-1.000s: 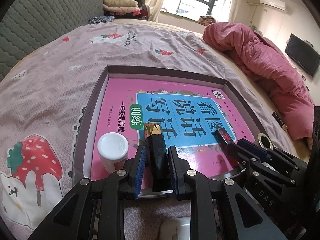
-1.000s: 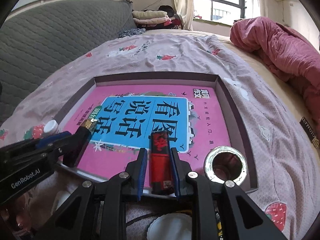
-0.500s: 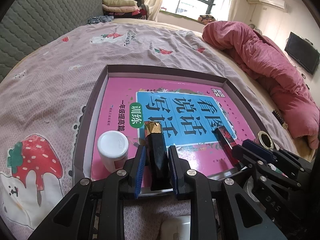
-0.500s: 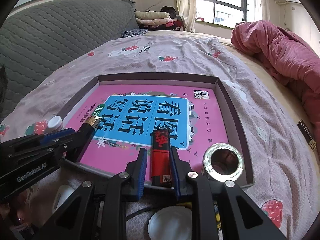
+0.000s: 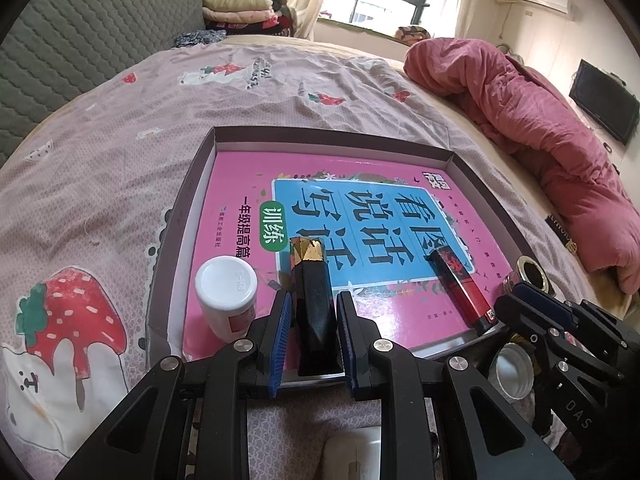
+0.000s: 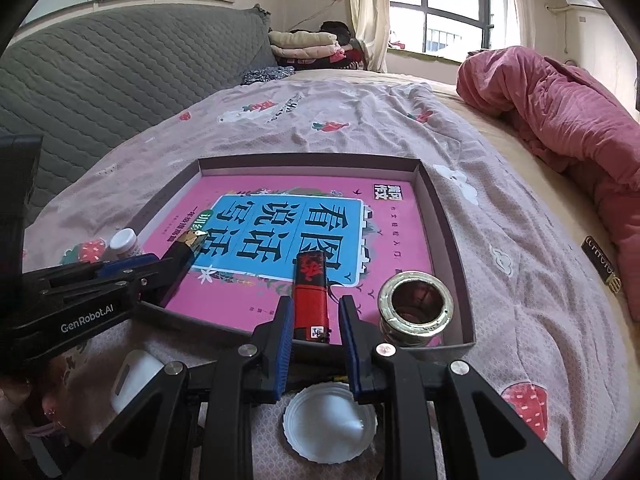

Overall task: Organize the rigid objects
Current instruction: 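Lower the black tube onto the book and open the left tool while the right tool lowers the lighter, then open the right tool off the lighter and withdraw both tools from the tray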

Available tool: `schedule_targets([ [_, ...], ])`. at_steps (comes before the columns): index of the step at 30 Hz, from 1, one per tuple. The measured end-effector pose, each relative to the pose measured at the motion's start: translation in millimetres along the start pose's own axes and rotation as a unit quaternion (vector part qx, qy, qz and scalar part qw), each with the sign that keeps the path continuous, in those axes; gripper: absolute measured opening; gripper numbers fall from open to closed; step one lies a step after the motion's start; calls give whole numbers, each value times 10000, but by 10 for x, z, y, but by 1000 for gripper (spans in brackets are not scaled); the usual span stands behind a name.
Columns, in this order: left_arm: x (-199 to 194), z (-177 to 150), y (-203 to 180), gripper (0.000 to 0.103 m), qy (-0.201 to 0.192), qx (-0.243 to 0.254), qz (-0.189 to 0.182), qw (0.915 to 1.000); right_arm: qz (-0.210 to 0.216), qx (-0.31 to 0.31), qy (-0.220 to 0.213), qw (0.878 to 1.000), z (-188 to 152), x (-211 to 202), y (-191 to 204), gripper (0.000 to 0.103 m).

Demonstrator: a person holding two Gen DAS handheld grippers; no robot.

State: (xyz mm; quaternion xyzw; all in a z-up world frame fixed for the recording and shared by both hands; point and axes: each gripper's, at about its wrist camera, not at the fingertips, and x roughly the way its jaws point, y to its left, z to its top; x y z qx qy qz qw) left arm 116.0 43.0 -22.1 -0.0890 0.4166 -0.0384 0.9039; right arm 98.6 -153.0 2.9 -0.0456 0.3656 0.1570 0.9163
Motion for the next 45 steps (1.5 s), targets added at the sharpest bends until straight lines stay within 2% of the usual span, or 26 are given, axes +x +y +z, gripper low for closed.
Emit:
schedule_targets([
  [24,13,2,-19,26,46,82,83,9999,-142,-7,-4,9999,0,-41,4,23],
  [28,20,7,-18,31,44,91,98,9999,-170,-11,-6,9999,3,-52,0,24],
  [33,3,-4,-12,38,33,68,108,9999,-184,12,-20,9998,8,-64,-9,31],
  [39,-20,-6,-12,41,27,100,136,9999,-221,-9,-38,9997,9,-85,-12,32],
  [41,-34,-13,-16,49,17,121,136,9998,-228,-2,-39,9997,6,-92,-13,32],
  [45,-59,-29,-21,51,25,128,116,9998,-247,3,-66,9997,12,-114,-21,32],
])
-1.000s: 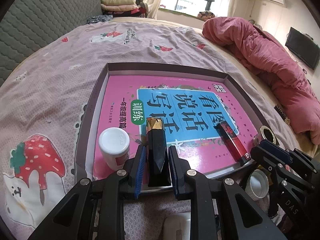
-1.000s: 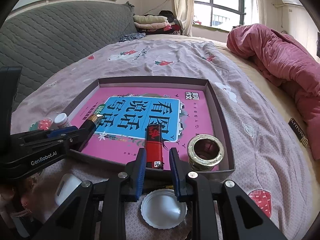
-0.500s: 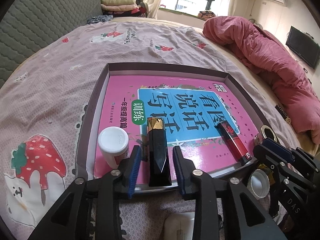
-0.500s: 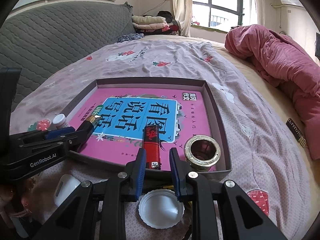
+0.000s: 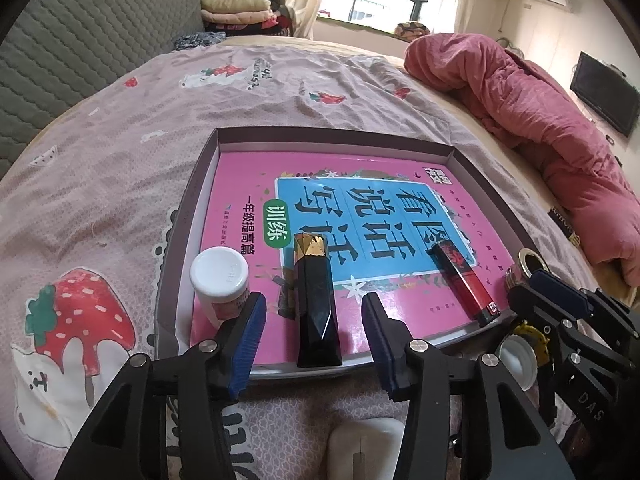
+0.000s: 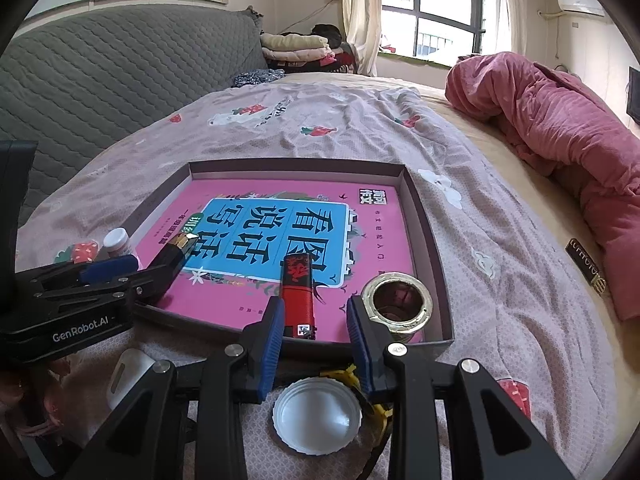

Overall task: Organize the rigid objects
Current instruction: 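Open the right tool off the lighter and withdraw both tools from the tray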

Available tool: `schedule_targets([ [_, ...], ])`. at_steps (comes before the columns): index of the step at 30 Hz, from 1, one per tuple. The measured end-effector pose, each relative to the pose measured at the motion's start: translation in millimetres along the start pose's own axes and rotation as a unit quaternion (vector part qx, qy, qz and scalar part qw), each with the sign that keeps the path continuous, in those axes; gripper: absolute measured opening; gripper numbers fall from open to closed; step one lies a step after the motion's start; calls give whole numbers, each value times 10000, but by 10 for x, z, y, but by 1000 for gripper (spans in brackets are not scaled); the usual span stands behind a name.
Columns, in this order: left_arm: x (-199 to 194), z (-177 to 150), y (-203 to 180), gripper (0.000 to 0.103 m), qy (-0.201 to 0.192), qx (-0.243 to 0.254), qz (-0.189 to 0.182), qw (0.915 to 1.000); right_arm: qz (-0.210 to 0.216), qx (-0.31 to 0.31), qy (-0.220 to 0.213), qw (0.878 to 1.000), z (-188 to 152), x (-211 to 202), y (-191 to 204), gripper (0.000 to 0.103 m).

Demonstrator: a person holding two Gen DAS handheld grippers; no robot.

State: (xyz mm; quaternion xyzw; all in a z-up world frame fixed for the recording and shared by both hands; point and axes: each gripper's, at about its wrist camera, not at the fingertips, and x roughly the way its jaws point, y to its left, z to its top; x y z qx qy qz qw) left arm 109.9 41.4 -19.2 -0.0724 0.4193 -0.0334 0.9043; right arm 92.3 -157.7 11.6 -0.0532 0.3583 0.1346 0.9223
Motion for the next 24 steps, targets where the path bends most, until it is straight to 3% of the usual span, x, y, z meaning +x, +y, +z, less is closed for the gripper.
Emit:
schedule_targets([
  [18,-226,-49,41,63,-76,-3,88,9999,-25,63,-139,9999,16,-139,-65,40],
  [24,-318,-77,27,65,-117,60,170,9998,-53,109,-196,9997,10,-196,-122,49],
])
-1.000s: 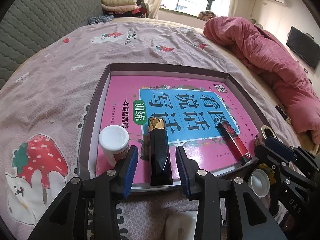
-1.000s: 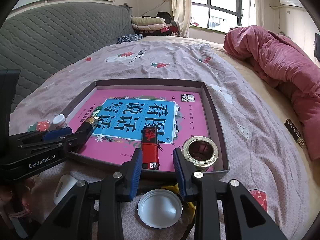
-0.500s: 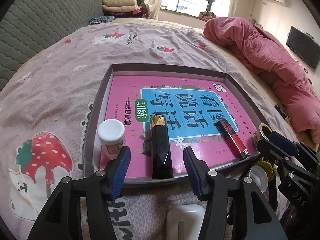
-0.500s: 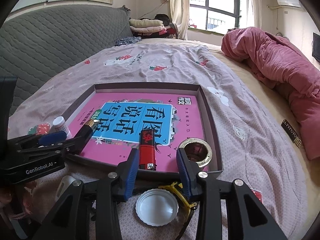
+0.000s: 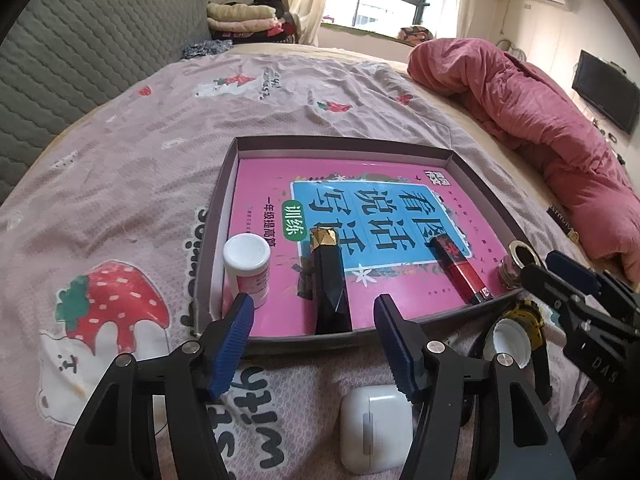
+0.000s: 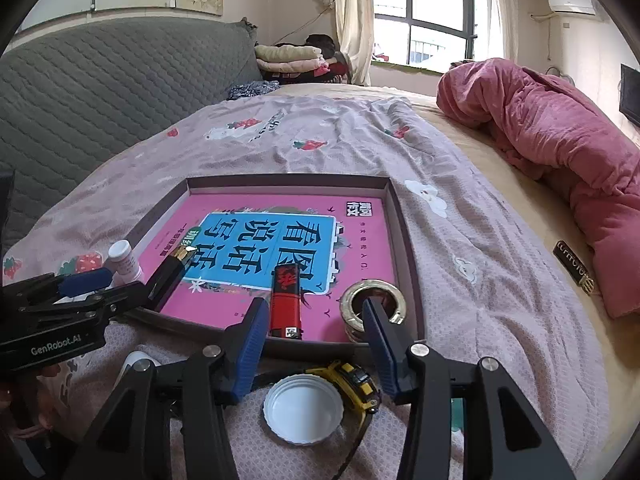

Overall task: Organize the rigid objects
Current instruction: 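Open the right tool off the lighter and withdraw both tools from the tray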

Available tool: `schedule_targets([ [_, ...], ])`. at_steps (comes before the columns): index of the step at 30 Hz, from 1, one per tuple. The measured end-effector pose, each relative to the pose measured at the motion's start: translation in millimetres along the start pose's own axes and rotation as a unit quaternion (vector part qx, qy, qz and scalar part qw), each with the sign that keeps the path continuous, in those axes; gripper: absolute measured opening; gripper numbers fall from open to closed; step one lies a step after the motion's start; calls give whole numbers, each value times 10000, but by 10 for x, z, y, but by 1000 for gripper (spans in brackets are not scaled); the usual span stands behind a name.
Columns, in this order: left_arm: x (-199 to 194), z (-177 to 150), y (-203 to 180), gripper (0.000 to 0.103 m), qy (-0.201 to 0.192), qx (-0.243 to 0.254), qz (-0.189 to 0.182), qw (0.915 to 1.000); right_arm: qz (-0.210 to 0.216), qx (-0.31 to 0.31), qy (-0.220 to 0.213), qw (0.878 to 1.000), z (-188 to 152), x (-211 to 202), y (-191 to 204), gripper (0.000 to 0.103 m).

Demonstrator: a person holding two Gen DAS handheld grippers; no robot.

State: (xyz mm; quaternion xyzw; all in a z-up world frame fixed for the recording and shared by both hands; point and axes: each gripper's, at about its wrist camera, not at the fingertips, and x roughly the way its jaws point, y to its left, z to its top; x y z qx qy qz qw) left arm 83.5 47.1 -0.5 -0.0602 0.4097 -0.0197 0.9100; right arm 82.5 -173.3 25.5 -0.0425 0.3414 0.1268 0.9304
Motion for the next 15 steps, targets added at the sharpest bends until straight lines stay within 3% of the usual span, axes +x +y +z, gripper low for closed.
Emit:
schedule_targets([
  [15,-214,-103,-143,70,-97,185,153,9997,-19,147,-181,9997,6,-220,-166,49],
])
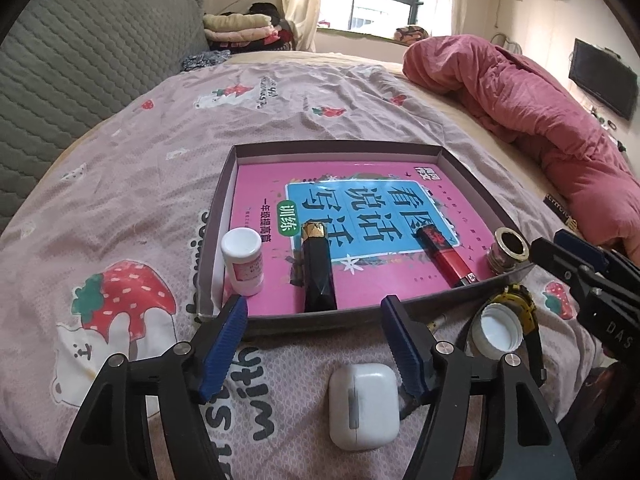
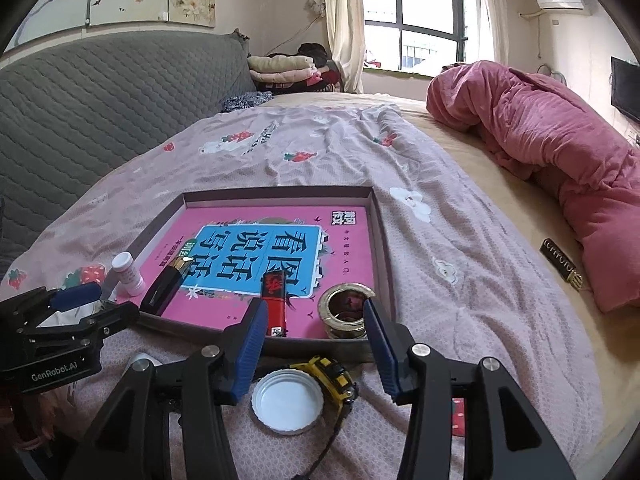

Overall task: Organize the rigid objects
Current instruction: 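Open the right tool off the lighter and withdraw both tools from the tray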

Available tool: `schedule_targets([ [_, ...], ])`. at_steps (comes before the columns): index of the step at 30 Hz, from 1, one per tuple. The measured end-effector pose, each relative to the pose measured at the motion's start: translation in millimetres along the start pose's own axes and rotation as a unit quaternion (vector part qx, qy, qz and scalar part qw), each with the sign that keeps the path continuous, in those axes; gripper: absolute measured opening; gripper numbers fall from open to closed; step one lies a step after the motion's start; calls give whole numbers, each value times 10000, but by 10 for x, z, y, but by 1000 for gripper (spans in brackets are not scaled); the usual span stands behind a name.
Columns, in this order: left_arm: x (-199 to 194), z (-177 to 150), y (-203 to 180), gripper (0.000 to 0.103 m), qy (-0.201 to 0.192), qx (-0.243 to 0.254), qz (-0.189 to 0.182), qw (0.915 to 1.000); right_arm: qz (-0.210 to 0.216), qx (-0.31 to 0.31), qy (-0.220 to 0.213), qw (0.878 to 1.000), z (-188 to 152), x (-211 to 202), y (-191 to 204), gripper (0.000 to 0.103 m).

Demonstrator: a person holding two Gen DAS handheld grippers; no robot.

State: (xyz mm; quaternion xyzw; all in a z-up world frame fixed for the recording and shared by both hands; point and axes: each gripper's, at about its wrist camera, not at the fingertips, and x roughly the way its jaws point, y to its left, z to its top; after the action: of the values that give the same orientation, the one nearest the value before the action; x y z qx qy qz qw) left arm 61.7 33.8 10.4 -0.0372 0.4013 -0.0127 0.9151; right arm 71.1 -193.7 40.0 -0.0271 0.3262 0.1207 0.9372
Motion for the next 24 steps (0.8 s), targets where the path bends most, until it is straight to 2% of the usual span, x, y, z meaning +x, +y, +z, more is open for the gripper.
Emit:
schedule_targets([
  [24,-181,-128,56,71,93,35,143,9998,-171,153,-64,9997,-95,-231,-198,50],
])
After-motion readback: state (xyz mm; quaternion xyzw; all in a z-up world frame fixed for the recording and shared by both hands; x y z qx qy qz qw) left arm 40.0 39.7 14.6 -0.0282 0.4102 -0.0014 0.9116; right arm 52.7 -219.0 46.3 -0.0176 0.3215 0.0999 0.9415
